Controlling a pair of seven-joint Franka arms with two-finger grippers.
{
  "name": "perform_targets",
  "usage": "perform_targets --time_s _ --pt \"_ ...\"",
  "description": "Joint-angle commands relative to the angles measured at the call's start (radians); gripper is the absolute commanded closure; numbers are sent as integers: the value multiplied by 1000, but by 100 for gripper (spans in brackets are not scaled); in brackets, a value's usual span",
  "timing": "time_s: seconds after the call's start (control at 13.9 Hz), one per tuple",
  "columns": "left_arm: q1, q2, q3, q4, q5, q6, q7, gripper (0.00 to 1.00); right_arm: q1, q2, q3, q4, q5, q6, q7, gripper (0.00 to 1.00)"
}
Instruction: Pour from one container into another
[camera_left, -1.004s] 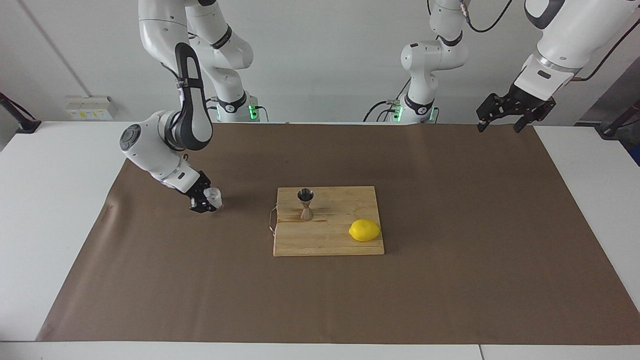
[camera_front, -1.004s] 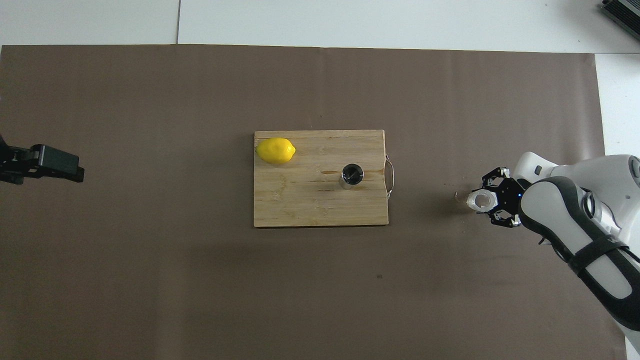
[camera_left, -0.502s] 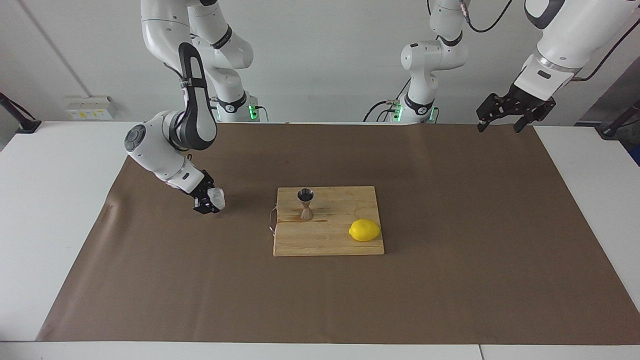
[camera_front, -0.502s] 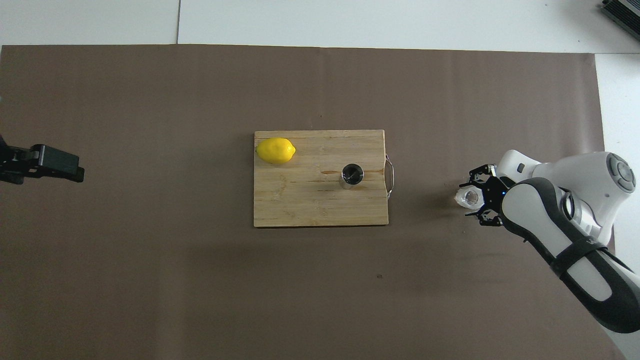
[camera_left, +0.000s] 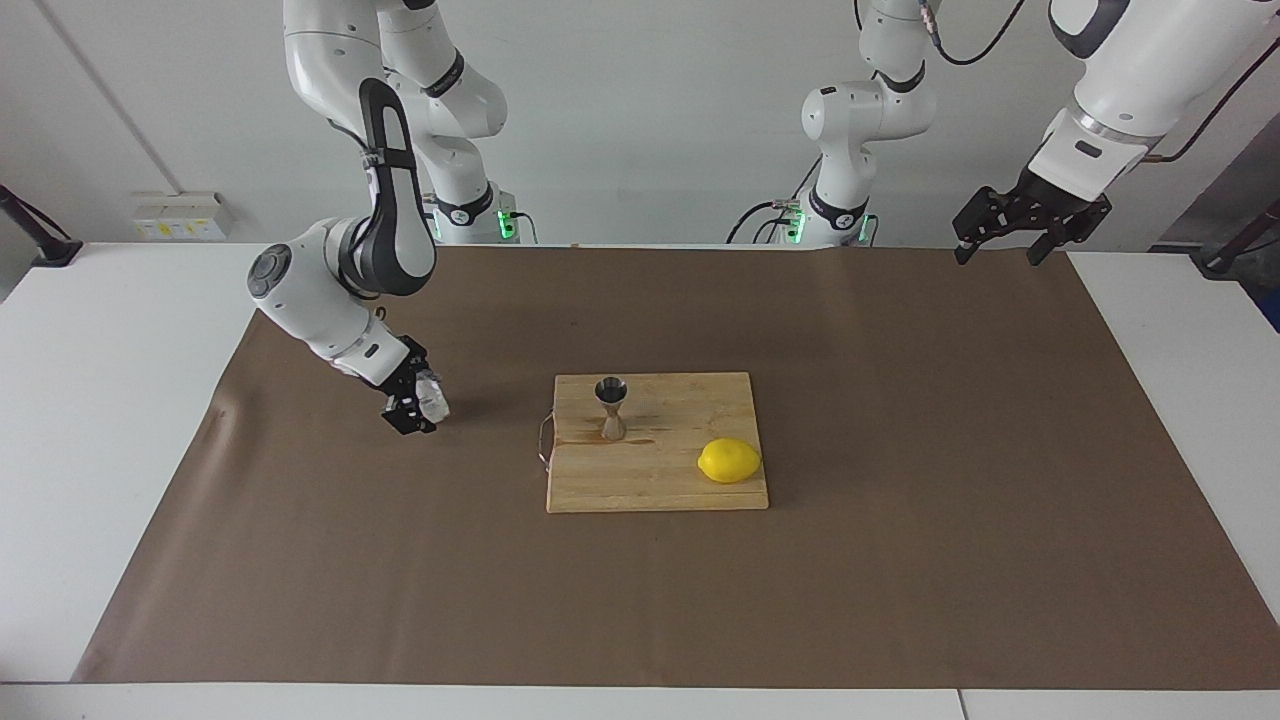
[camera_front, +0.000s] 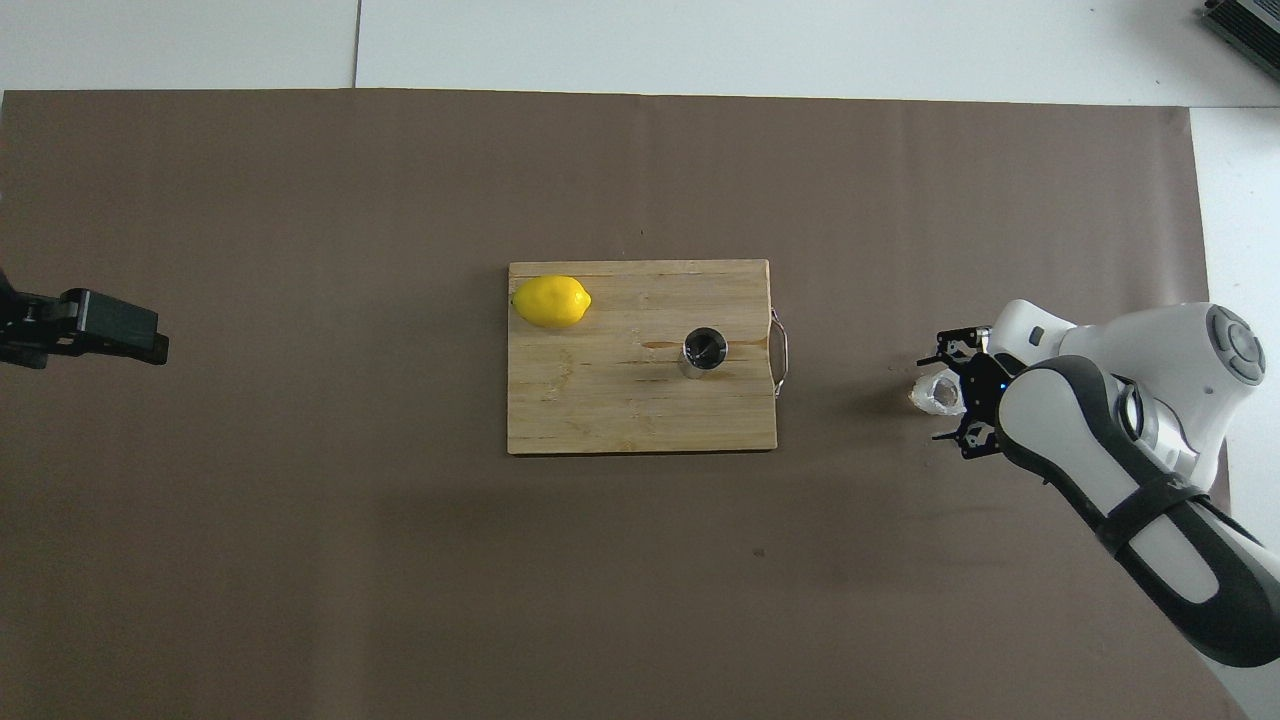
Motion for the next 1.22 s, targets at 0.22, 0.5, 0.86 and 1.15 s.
perform_targets --time_s 0.22,0.5,0.86,1.15 --pt "-2 -21 6 -21 -9 -6 -8 0 -10 -160 0 65 -50 -52 299 0" --pt "-2 -21 6 -21 -9 -6 -9 0 2 -153 9 179 -241 -50 811 0" --pt "-2 -21 6 -21 -9 -6 -8 0 100 -151 11 268 -416 -133 1429 0" --pt "-2 -21 6 -21 -9 -6 -8 0 100 -174 59 344 -417 -355 1972 0"
